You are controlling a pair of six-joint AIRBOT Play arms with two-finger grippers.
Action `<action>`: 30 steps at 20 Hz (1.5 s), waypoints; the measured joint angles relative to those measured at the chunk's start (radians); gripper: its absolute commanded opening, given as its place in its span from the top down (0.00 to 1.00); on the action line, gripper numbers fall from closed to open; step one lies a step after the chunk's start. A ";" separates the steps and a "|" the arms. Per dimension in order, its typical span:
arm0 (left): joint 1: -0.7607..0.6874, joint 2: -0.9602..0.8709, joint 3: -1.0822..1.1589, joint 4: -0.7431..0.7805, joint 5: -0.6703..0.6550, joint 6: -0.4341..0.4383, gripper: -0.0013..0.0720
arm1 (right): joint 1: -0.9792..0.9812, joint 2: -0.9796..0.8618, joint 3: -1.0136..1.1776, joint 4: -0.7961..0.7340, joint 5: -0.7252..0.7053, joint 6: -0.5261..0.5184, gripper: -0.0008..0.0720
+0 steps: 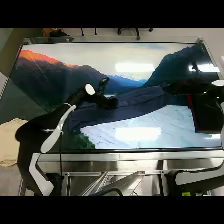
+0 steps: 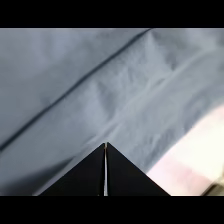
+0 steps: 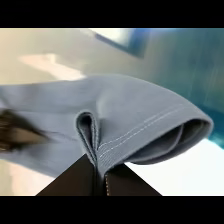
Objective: Fold the shirts.
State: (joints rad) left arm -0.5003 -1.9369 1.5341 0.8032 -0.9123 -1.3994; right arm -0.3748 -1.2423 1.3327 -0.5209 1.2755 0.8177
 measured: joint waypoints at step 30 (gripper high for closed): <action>0.779 1.150 -0.042 -0.196 -0.451 0.155 0.96 | 1.166 -0.076 0.067 0.189 -0.988 -0.266 0.33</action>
State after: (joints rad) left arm 0.2783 -0.7872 1.4921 0.6075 -1.3636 -1.2442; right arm 0.7914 -1.3186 1.3998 -0.3321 0.2878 0.5518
